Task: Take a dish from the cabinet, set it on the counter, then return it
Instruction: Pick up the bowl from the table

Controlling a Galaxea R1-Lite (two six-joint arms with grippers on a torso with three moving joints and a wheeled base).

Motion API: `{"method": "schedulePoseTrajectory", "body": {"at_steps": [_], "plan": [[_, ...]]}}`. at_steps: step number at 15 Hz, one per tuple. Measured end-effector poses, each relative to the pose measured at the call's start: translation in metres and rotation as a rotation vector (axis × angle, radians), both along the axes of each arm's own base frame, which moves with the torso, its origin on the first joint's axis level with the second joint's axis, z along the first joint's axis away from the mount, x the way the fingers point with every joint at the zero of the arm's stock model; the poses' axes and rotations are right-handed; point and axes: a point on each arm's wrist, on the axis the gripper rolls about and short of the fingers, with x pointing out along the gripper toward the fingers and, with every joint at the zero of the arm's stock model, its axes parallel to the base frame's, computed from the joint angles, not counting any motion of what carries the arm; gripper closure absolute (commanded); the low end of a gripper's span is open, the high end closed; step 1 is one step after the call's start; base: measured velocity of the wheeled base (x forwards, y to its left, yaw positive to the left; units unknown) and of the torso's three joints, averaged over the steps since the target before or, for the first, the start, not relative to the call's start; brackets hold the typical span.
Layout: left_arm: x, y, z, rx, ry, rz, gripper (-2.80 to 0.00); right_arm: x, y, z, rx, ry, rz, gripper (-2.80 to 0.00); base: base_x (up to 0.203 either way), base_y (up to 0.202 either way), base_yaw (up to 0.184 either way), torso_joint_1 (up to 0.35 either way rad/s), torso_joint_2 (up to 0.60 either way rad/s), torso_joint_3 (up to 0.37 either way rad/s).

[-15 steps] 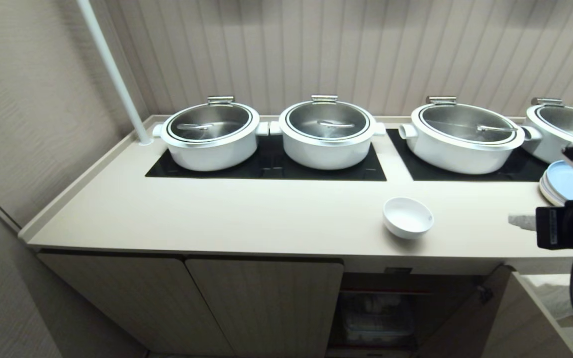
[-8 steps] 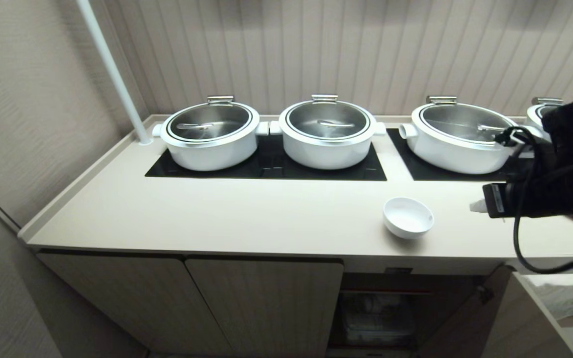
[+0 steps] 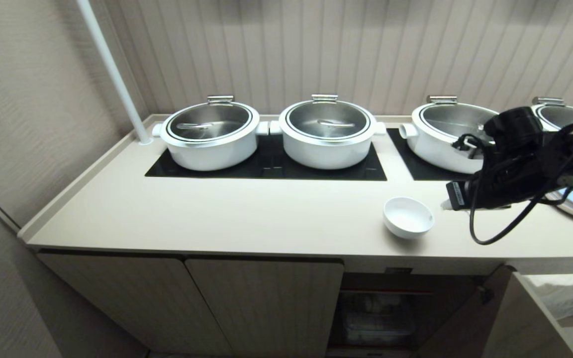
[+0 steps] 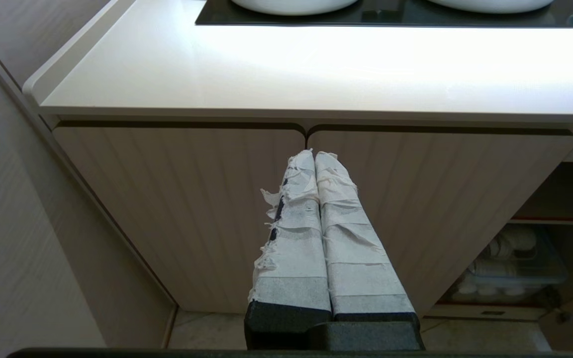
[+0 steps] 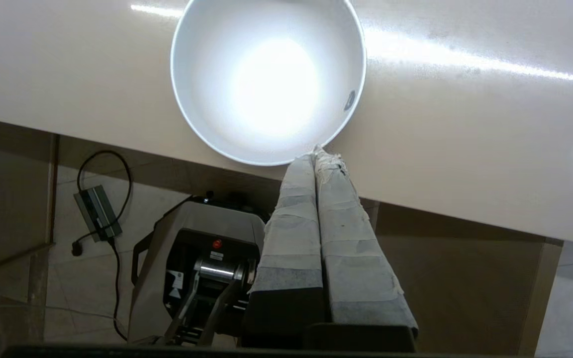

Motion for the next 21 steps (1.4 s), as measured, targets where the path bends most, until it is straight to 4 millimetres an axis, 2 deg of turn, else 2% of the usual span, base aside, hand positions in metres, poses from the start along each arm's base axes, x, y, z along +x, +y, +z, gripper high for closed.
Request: {"method": "schedulePoseTrajectory", "body": {"at_steps": [4, 9, 10, 11, 21], "plan": [[0.000, 0.000, 0.000, 0.000, 0.000, 0.000, 0.00, 0.014, 0.000, -0.002, -0.004, 0.037, -0.003, 0.00, 0.000, 0.000, 0.000, 0.000, 0.00, 0.000], [0.000, 0.000, 0.000, 0.000, 0.000, 0.000, 0.00, 0.022, -0.001, -0.007, -0.011, 0.097, -0.007, 0.00, 0.000, 0.000, 0.000, 0.000, 0.00, 0.000], [0.000, 0.000, 0.000, 0.000, 0.000, 0.000, 0.00, 0.023, -0.001, -0.007, -0.011, 0.100, -0.007, -0.72, 0.000, 0.000, 0.000, 0.000, 0.00, 0.000], [0.000, 0.000, 0.000, 0.000, 0.000, 0.000, 0.00, 0.023, -0.001, -0.008, -0.012, 0.109, -0.007, -2.80, 0.000, 0.000, 0.000, 0.000, 0.00, 0.000], [0.000, 0.000, 0.000, 0.000, 0.000, 0.000, 0.00, 0.025, -0.001, -0.012, -0.017, 0.122, -0.013, -2.80, 0.000, 0.000, 0.000, 0.000, 0.00, 0.000]]}}
